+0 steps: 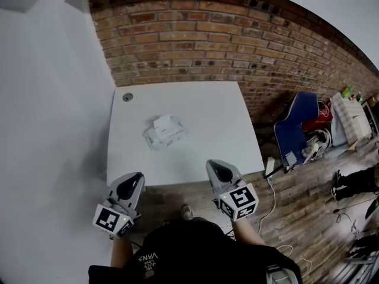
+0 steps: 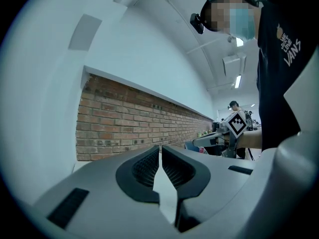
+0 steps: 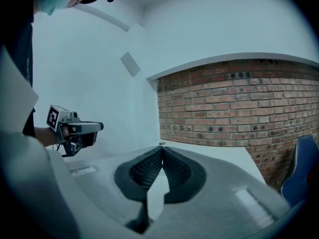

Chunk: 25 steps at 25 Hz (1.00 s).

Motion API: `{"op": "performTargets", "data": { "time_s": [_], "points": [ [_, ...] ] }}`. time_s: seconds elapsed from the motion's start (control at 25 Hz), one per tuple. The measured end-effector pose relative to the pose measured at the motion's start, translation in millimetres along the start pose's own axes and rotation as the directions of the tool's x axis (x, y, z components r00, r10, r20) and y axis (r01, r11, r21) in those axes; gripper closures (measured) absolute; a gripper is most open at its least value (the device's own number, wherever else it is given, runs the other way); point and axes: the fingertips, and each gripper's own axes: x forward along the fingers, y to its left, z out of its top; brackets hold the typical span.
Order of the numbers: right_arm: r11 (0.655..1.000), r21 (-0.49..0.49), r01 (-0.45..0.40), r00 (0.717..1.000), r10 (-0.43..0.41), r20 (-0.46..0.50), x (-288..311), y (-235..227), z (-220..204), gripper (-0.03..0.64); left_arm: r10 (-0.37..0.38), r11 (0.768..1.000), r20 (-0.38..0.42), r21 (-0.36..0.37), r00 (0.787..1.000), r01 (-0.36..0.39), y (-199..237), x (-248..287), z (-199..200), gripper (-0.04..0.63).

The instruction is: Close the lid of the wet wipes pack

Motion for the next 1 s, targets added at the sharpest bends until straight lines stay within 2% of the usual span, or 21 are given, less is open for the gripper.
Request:
{"op": "performTargets", "data": {
  "time_s": [0.12,0.2,0.28,0.44,0.64,0.76,0.84,1.0],
  "points": [
    [0.999,-0.010,-0.033,0.999,0.033,-0.003,11,-14,0,0.618,0.025,1.000,0.017,0.018,1.000,-0.025,5,17,-1,0.572],
    [0.999,-0.015,-0.051,0.999,0.051,-0.003,16,-24,1,0.618,0.018,0.998,0.068,0.055,0.998,-0.021,6,29,6,0.572],
    [0.998,-0.017,-0.068,0.998,0.068,-0.003,22,-32,0,0.618,0.019,0.998,0.092,0.061,0.996,-0.024,6,39,9,0.572],
    [0.996,-0.022,-0.087,0.996,0.086,-0.011,38,-45,-3,0.618,0.063,0.998,0.061,0.022,0.996,-0.065,16,51,-2,0.572],
    [0.997,-0.017,-0.080,0.997,0.080,-0.024,60,-45,-2,0.618,0.066,0.998,0.014,-0.022,0.998,-0.066,38,62,-6,0.572],
    [0.999,-0.009,-0.050,0.999,0.049,-0.017,76,-46,5,0.618,0.031,0.999,0.053,0.013,0.998,-0.032,62,71,1,0.572],
    [1.000,-0.004,-0.027,1.000,0.027,-0.015,85,-44,8,0.618,0.009,0.999,0.039,0.046,0.999,-0.011,79,75,1,0.572],
    [1.000,0.015,0.026,1.000,-0.026,-0.013,104,-40,16,0.618,-0.046,0.998,0.011,0.053,0.999,0.045,107,83,6,0.572]
  ]
}}
